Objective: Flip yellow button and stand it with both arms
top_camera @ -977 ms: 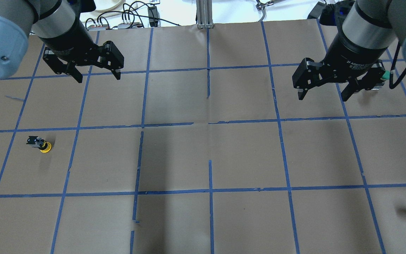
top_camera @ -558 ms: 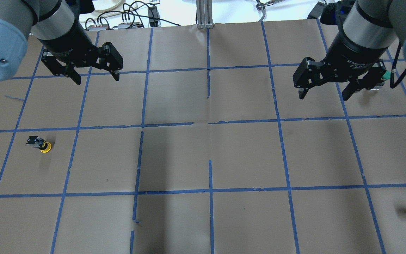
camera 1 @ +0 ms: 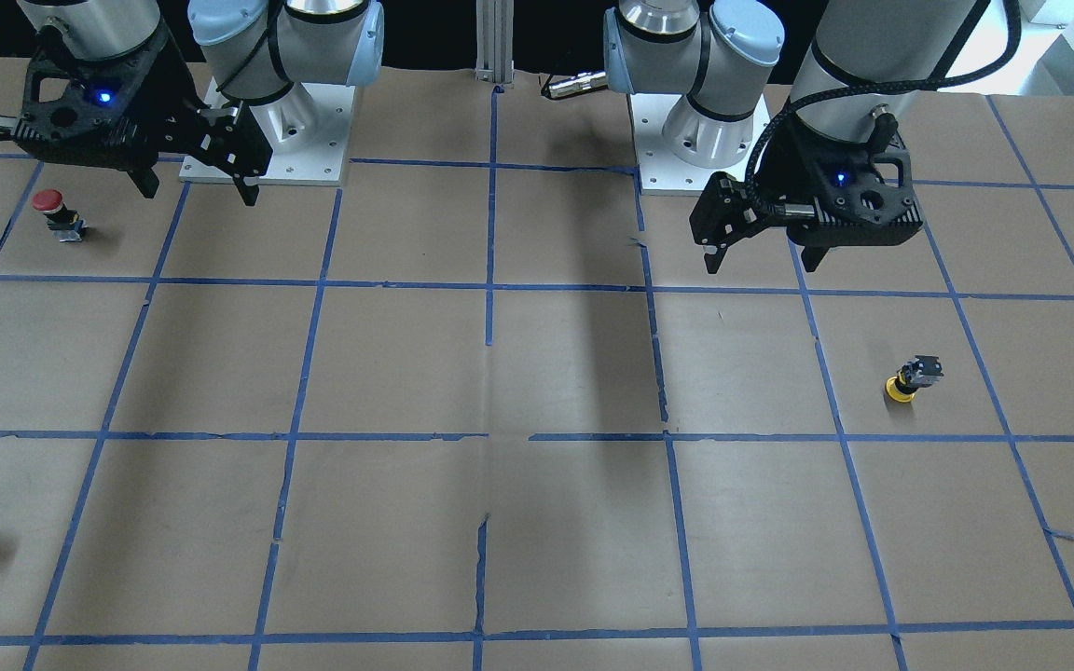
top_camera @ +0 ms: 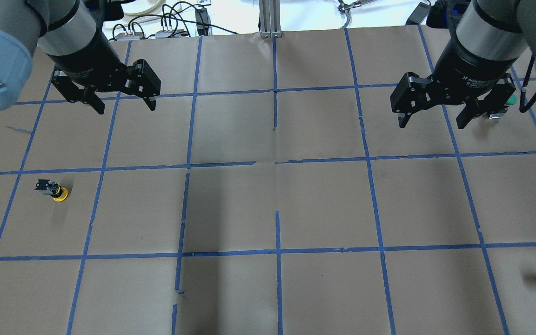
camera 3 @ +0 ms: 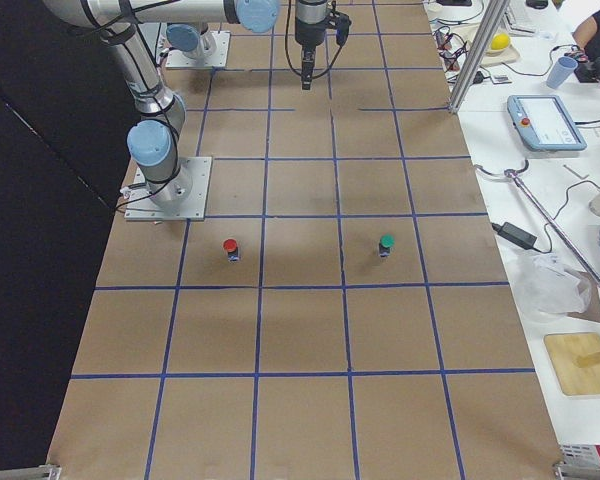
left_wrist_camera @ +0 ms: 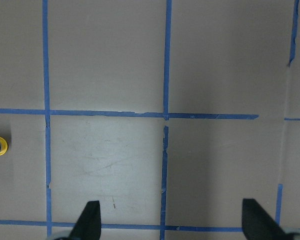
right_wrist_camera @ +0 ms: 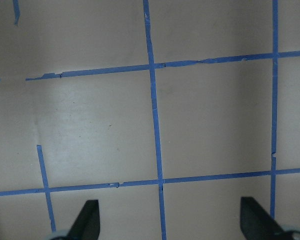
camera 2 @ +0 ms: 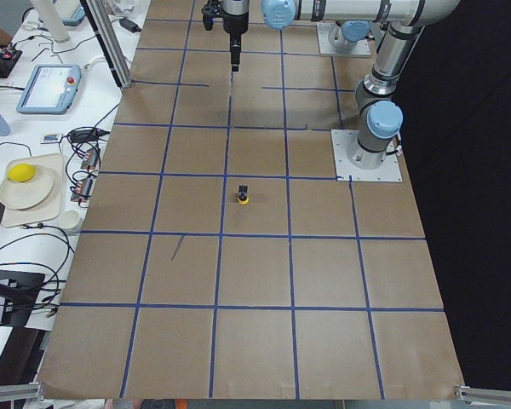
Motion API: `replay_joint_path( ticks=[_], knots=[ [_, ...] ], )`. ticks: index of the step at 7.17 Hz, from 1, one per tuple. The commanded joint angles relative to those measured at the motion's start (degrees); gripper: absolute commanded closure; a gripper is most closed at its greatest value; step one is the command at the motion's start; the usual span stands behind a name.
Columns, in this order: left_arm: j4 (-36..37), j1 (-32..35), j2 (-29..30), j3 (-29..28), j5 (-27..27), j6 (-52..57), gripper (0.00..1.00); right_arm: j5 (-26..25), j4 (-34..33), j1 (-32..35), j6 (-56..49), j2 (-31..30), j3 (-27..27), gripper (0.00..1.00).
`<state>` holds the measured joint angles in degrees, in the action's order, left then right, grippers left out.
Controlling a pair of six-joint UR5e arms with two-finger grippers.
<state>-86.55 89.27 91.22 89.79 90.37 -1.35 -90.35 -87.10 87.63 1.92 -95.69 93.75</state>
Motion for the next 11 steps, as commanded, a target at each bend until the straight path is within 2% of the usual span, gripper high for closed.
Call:
replay_joint_path(
  ticks=[1,11],
  knots=[
    [0.07,0.03,0.01,-0.05,0.24,0.21,0.00,-1.23,0.09,0.00,-0.07,-0.02,0.20,0.00],
    [-1.33,-0.50,0.62,-0.41,0.42,0.12,0.00,-0.35,-1.58,0.00,-0.07,0.33,0.03,0.00]
  ],
)
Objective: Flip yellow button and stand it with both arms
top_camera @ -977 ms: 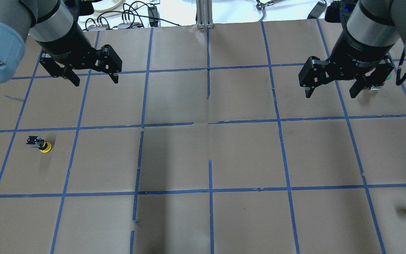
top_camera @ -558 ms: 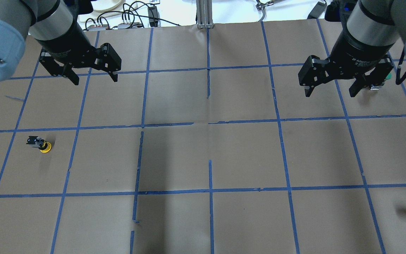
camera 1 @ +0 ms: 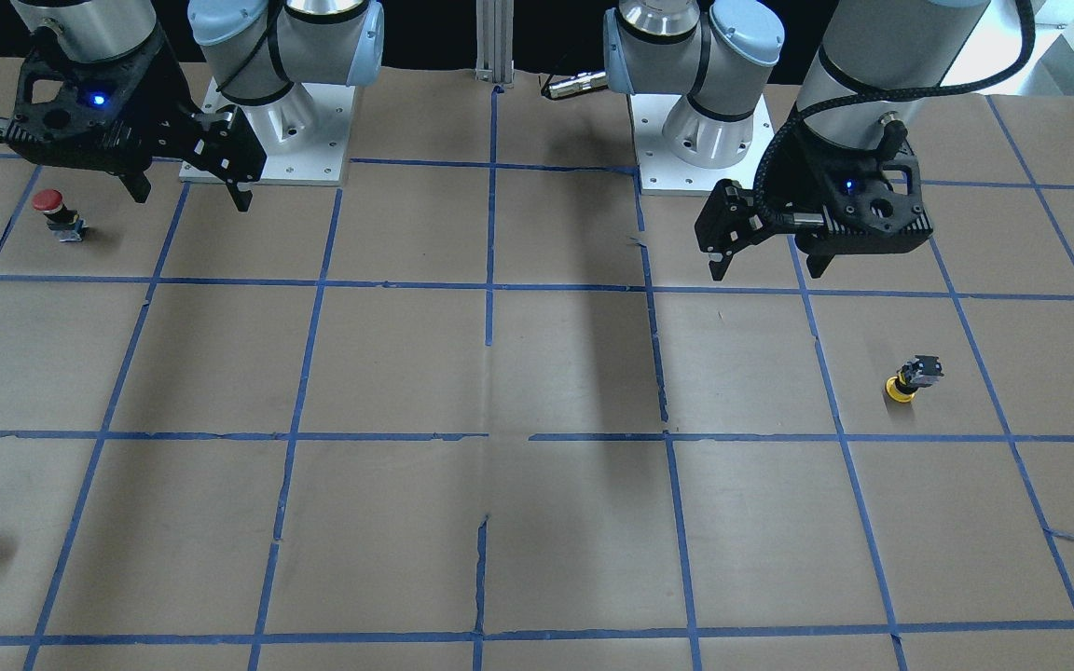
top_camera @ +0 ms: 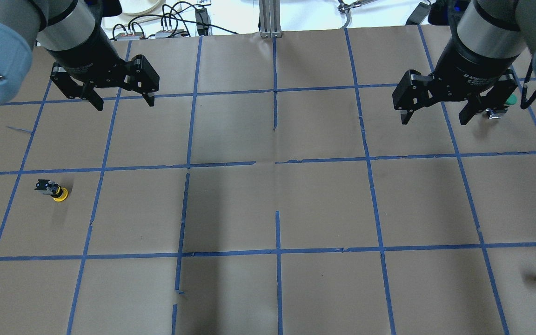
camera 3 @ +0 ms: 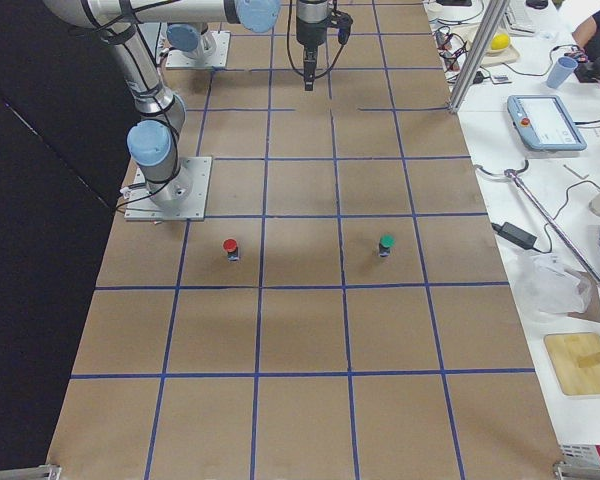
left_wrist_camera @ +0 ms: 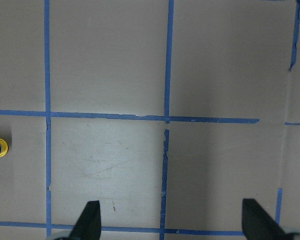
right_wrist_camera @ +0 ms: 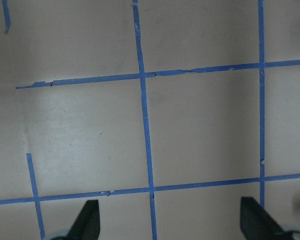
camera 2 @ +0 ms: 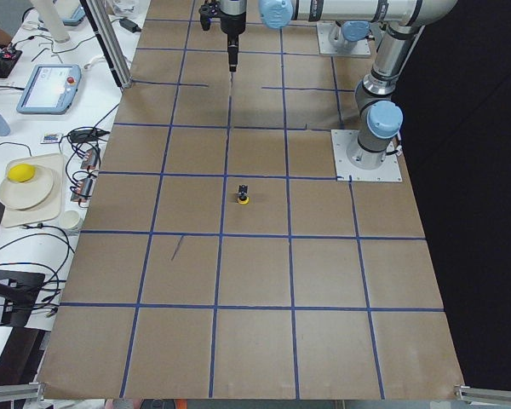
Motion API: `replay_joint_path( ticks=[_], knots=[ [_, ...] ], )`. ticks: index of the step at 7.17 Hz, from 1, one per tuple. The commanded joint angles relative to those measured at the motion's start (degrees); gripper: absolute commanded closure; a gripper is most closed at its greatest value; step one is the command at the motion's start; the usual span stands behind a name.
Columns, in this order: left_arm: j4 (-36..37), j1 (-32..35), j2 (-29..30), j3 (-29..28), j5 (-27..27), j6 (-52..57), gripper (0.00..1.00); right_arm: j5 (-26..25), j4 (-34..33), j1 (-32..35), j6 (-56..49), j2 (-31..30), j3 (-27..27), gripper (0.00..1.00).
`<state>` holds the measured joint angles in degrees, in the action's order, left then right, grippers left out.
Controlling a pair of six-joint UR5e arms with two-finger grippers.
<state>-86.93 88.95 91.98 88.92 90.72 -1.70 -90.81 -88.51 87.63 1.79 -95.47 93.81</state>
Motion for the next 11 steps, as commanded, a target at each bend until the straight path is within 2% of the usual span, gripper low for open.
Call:
replay_joint_path(
  ticks=[1,2,3,4,6,7,8,9,10,11],
  knots=[
    [-1.22,-1.49,-0.13,0.55,0.33,0.47,0.00,-0.06,-0.34,0.00,-0.03,0.11,0.23,0.00],
    [-4.79,-7.16,-0.83,0.20,0.16,0.99,0.01,-0.67,-0.34,0.00,-0.03,0.11,0.23,0.00],
    [-6.83,-14.09,-1.18,0.81,0.25,6.56,0.01,-0.68,-0.34,-0.09,-0.03,0.02,0.23,0.00],
    [-6.15,-20.25,0.21,0.82,0.42,12.45,0.01,-0.33,-0.43,-0.09,0.06,0.20,0.23,0.00],
    [-4.05,-27.66,5.37,0.64,1.65,21.26,0.01,-0.85,-0.17,-0.09,0.06,-0.15,0.32,0.00],
    [-0.73,-29.78,8.10,0.99,1.65,23.47,0.01,-0.68,-0.43,-0.09,0.14,-0.07,0.32,0.00],
    [0.43,-30.85,9.87,1.08,2.52,30.45,0.01,-0.77,-0.69,-0.09,0.23,0.11,0.32,0.00],
    [1.58,-33.21,12.41,2.73,4.62,34.00,0.01,-0.94,-0.61,-0.09,0.23,-0.15,0.41,0.00],
    [8.20,-36.71,13.48,6.40,4.47,37.26,0.01,-0.94,-0.61,-0.09,0.23,-0.15,0.32,0.00],
    [14.88,-37.27,13.67,11.14,4.64,40.16,0.01,-0.86,-0.78,-0.09,0.23,0.02,0.32,0.00]
  ],
)
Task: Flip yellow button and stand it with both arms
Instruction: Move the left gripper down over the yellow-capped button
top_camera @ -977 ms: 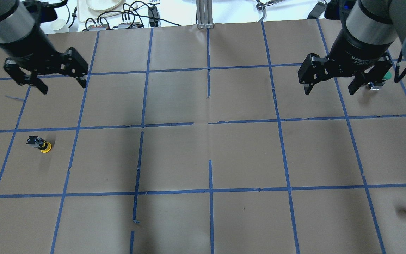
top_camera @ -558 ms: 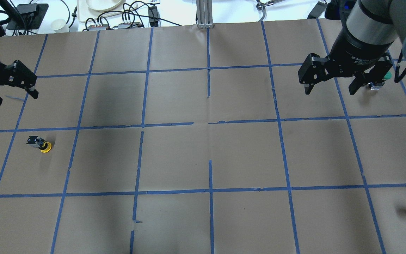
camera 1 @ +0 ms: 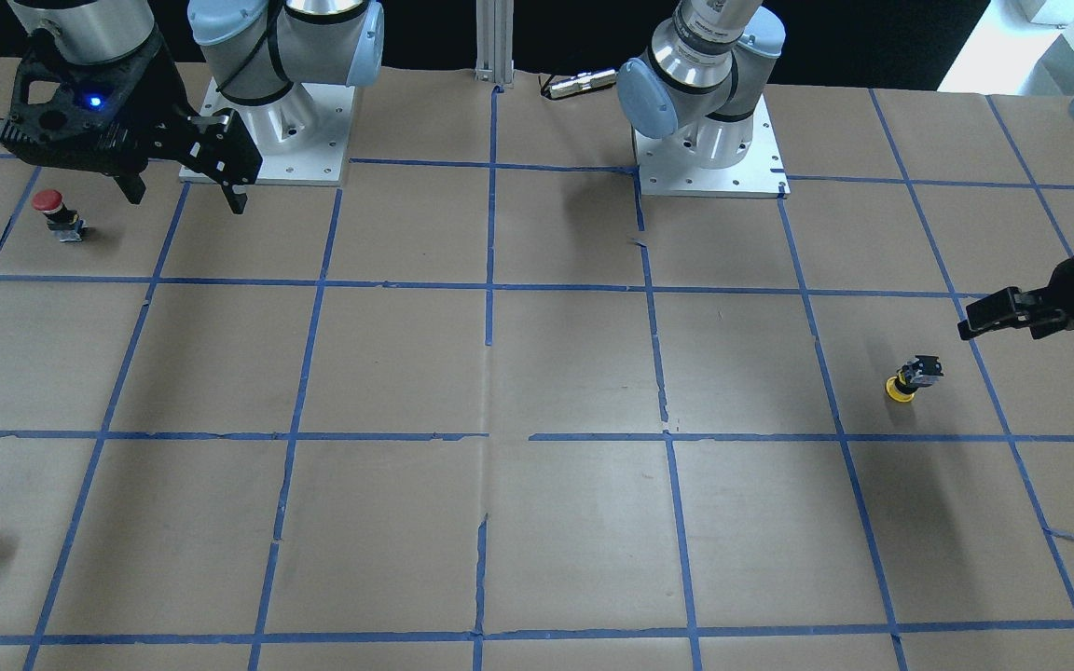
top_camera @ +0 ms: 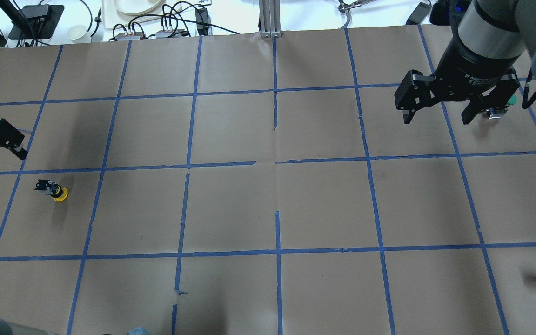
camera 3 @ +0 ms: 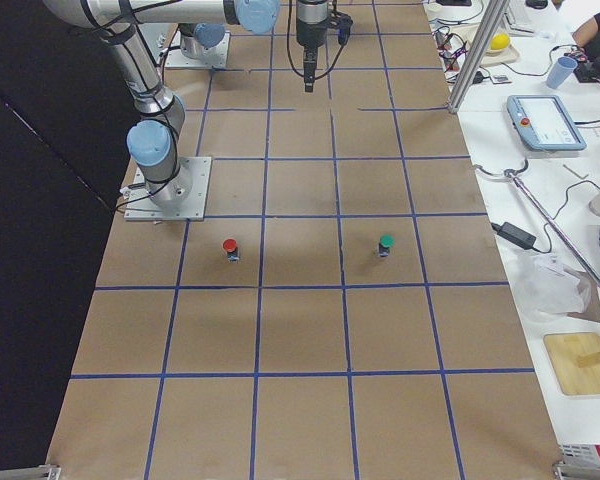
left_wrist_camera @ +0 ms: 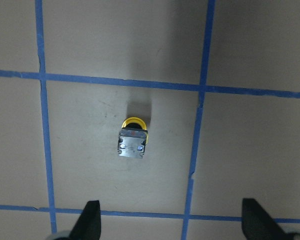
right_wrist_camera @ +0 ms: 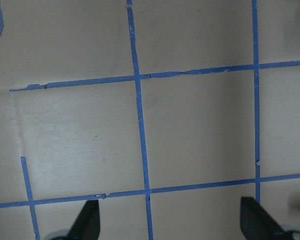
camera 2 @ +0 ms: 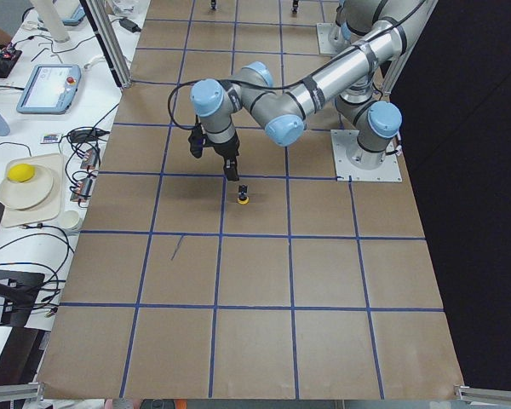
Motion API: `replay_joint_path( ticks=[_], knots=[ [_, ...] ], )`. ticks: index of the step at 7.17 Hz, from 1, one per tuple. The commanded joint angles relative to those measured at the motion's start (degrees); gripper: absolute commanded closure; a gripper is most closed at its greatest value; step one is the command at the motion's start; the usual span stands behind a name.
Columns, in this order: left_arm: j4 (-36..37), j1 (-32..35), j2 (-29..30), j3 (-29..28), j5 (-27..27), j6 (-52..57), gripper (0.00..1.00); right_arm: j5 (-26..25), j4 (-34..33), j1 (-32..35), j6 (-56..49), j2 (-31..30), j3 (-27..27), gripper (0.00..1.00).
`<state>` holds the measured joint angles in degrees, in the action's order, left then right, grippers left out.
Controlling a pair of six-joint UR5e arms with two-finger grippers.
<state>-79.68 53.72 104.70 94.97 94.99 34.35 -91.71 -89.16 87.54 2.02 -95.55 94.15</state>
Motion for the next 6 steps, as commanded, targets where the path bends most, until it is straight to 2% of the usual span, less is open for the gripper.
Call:
replay_joint_path(
  ticks=[1,3,6],
  knots=[
    [12.22,-2.04,0.86,9.40,0.20,4.67,0.01,0.04,-0.14,0.00,0.01,0.27,0.06,0.00],
    [22.07,-2.13,0.95,16.10,0.20,8.10,0.01,-0.05,-0.05,0.00,-0.08,0.19,0.06,0.00],
    [22.55,-2.04,2.09,16.39,-4.89,8.10,0.01,0.13,0.21,0.00,-0.17,0.36,0.15,0.00]
  ],
)
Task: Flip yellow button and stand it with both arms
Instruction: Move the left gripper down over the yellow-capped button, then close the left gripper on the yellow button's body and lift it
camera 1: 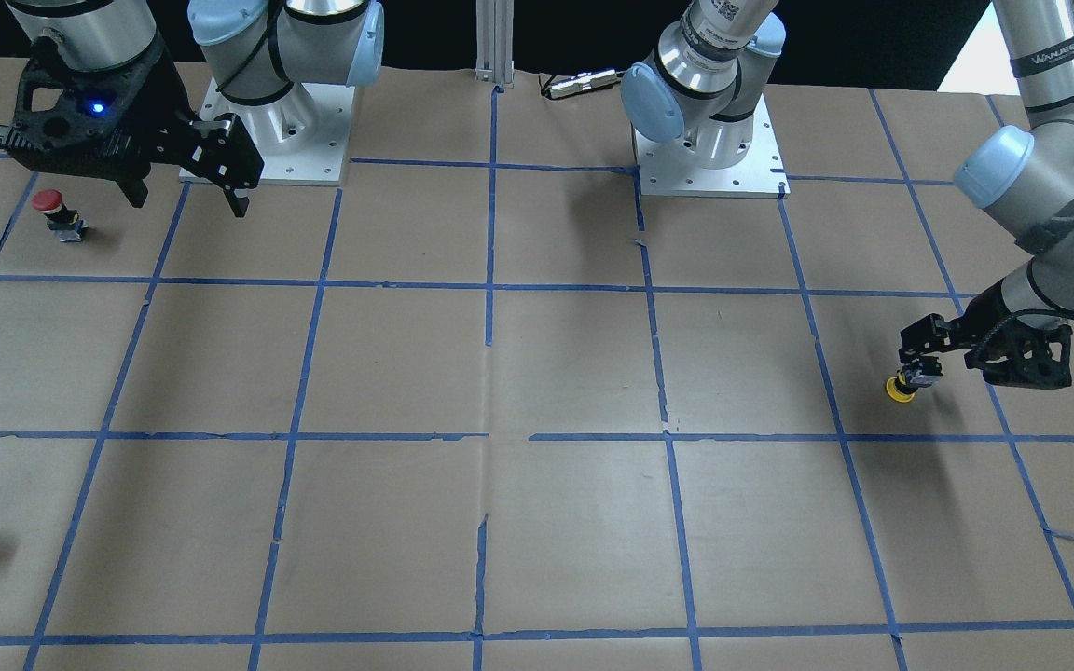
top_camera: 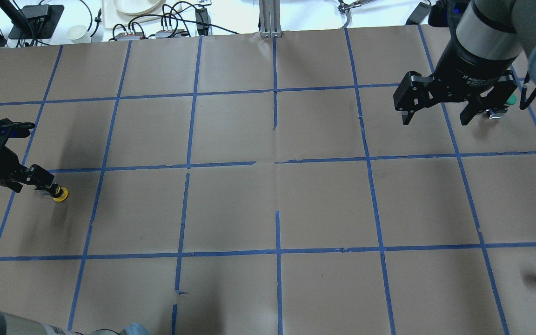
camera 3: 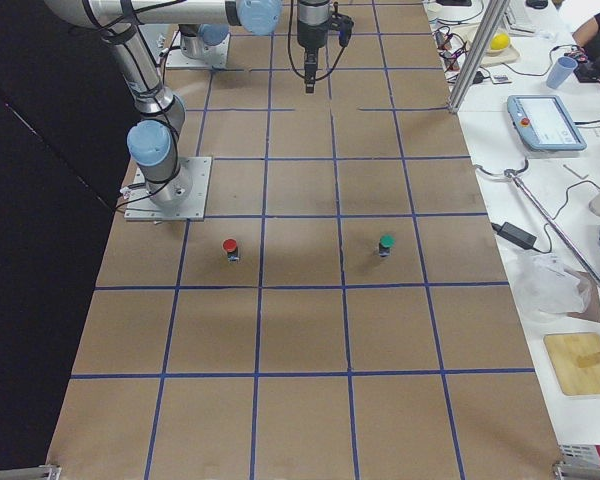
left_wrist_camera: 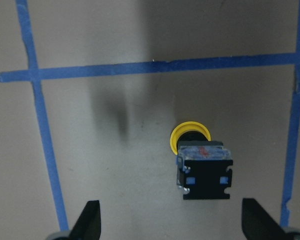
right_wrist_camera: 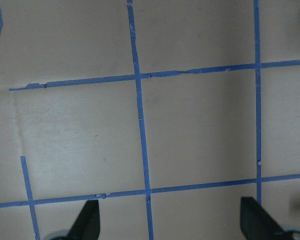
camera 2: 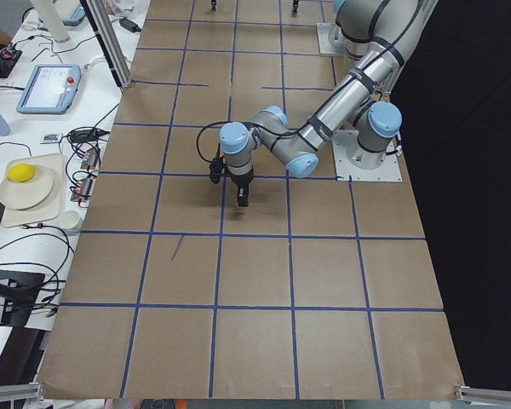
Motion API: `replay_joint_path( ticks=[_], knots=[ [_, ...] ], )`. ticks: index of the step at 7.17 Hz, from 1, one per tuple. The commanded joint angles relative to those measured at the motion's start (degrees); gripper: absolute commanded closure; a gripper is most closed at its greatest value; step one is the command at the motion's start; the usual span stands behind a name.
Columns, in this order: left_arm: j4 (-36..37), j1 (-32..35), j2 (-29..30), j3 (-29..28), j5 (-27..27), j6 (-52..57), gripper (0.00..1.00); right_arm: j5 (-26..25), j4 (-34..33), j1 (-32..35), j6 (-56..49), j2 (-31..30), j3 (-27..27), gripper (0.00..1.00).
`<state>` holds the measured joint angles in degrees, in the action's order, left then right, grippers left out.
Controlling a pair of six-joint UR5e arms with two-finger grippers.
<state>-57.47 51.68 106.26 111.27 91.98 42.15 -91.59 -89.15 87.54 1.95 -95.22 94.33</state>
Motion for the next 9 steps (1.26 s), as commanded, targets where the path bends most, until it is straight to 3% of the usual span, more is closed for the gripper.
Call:
replay_joint_path(
  ticks=[1,3,4,5,6,8,9],
  knots=[
    [0.43,0.00,0.70,-0.26,-2.06,-0.05,0.01,0.00,0.47,0.00,-0.11,0.04,0.07,0.00],
    [0.25,0.00,1.14,0.00,-1.36,-0.58,0.02,0.00,0.20,0.00,-0.11,0.74,0.24,0.00],
    [0.34,0.09,1.05,-0.09,-1.27,-2.84,0.11,0.00,0.29,0.00,-0.11,0.74,0.24,0.00],
    [0.34,0.09,0.88,-0.26,-1.27,-3.22,0.30,0.09,-0.05,0.00,-0.11,0.83,0.24,0.00],
    [0.34,0.09,0.88,-0.35,-1.27,-3.13,0.56,0.18,-0.06,0.00,-0.11,0.83,0.24,0.00],
    [0.34,2.62,-1.39,-0.35,-1.19,-3.22,0.76,0.00,0.12,0.00,-0.11,0.74,0.24,0.00],
    [0.43,3.16,-1.58,-0.18,-1.19,-3.31,0.79,0.00,0.12,0.00,-0.02,0.74,0.24,0.00]
  ],
)
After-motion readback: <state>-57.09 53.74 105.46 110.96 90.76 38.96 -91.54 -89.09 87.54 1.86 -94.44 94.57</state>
